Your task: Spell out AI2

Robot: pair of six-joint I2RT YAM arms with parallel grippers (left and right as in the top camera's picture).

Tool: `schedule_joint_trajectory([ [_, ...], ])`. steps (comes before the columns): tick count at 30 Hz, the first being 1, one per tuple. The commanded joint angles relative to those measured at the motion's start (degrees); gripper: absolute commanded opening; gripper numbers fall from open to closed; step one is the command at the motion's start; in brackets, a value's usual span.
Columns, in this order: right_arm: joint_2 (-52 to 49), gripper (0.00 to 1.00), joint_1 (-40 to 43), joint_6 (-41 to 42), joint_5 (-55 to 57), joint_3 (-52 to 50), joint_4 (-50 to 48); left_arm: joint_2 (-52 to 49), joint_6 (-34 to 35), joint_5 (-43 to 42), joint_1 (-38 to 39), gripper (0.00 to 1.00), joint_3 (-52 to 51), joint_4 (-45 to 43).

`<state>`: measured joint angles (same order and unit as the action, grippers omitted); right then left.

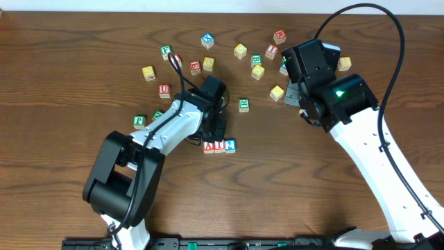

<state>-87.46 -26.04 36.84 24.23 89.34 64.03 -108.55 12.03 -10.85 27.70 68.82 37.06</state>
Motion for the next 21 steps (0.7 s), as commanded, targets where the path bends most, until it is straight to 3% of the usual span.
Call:
schedule_joint_trajectory([
  [1, 0.9, 0.03, 0.2, 0.8, 0.7, 1.0, 0.0, -0.1, 0.3, -0.6, 0.0, 0.07, -0.3, 0.2],
  [21, 0.9, 0.03, 0.2, 0.8, 0.7, 1.0, 0.0, -0.1, -0.2, -0.8, 1.1, 0.08, -0.3, -1.9],
])
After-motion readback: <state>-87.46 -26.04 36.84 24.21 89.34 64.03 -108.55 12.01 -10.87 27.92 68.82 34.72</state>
